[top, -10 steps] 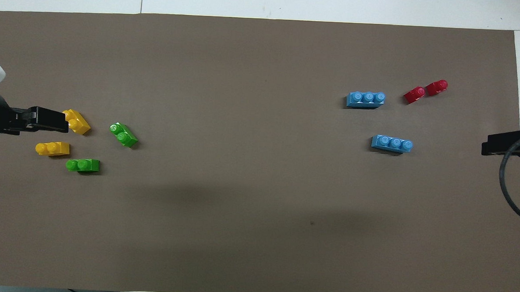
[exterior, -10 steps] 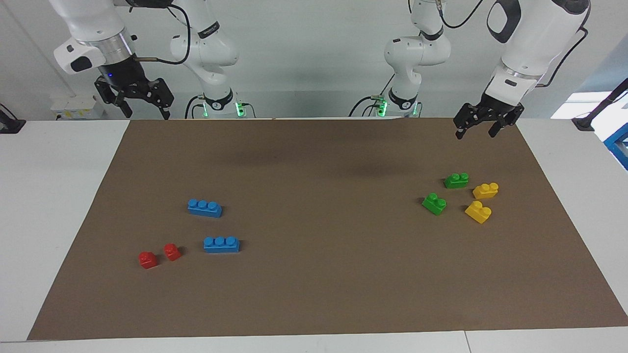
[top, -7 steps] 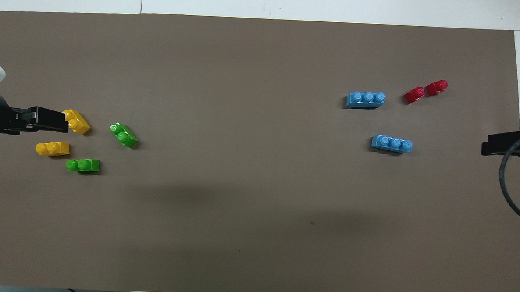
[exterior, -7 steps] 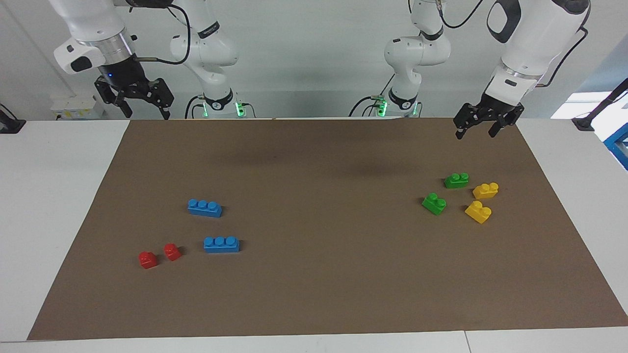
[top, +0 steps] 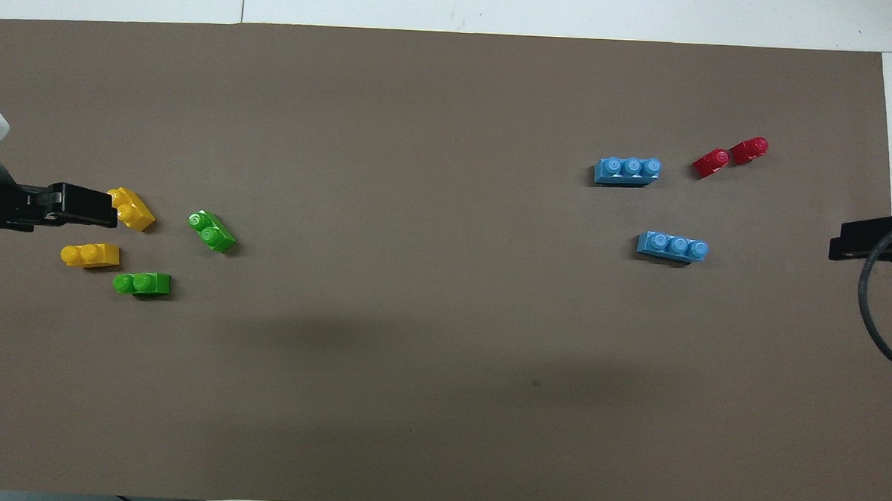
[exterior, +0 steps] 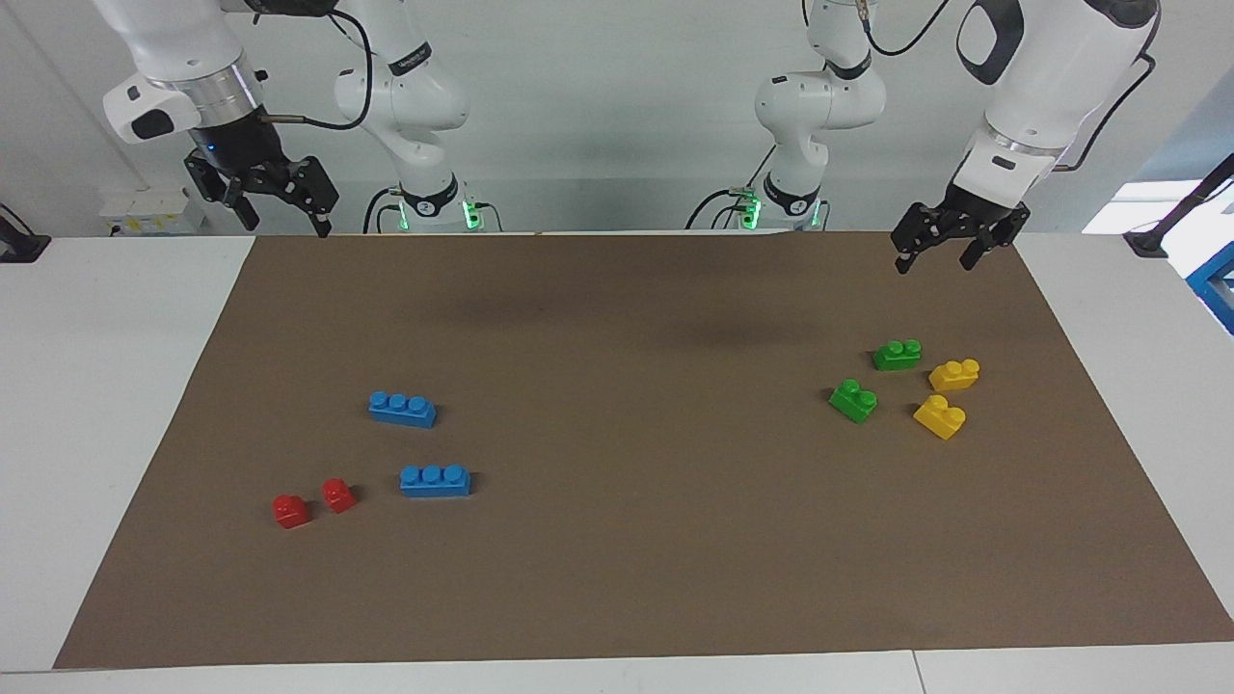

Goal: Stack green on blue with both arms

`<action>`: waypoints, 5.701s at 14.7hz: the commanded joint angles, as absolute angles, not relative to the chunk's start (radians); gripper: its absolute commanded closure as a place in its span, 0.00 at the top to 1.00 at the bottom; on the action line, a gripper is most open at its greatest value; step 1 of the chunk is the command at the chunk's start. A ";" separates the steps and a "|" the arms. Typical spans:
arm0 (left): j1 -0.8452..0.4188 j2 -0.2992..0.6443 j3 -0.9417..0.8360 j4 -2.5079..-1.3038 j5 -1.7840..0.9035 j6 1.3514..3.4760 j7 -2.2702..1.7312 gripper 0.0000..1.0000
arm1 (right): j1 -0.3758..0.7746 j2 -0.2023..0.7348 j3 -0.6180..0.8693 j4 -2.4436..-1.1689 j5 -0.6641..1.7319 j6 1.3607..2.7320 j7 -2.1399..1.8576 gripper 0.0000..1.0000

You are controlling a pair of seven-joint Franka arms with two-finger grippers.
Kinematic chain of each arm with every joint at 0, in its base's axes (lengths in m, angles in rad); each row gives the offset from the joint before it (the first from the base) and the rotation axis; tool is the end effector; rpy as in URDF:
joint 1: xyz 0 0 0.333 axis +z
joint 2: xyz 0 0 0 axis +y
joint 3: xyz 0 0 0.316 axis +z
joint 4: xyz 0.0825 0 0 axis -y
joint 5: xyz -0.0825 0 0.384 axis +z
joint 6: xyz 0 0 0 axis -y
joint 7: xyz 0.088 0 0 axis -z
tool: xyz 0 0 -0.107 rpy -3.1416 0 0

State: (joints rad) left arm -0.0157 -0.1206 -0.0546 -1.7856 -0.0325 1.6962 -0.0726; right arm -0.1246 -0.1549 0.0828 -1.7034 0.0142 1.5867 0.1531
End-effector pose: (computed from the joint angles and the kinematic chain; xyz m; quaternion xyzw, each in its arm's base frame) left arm 0.5237 -0.0415 0.5984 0.9998 0.0031 0.0146 0.0139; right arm 0.5068 -0.0162 0.6451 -0.9950 0.0976 -0.0188 0.0018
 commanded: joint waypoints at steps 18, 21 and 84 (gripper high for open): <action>-0.067 0.092 -0.063 -2.102 -0.052 2.322 -0.895 1.00 | -0.156 0.213 0.087 -1.704 0.321 1.868 1.262 1.00; -0.068 0.121 -0.061 -2.103 -0.051 2.329 -0.952 1.00 | -0.149 0.282 0.089 -1.642 0.321 1.899 1.264 1.00; -0.270 0.181 -0.104 -1.628 0.006 1.813 -1.526 0.00 | -0.114 0.571 0.094 -1.608 0.407 2.137 1.273 0.17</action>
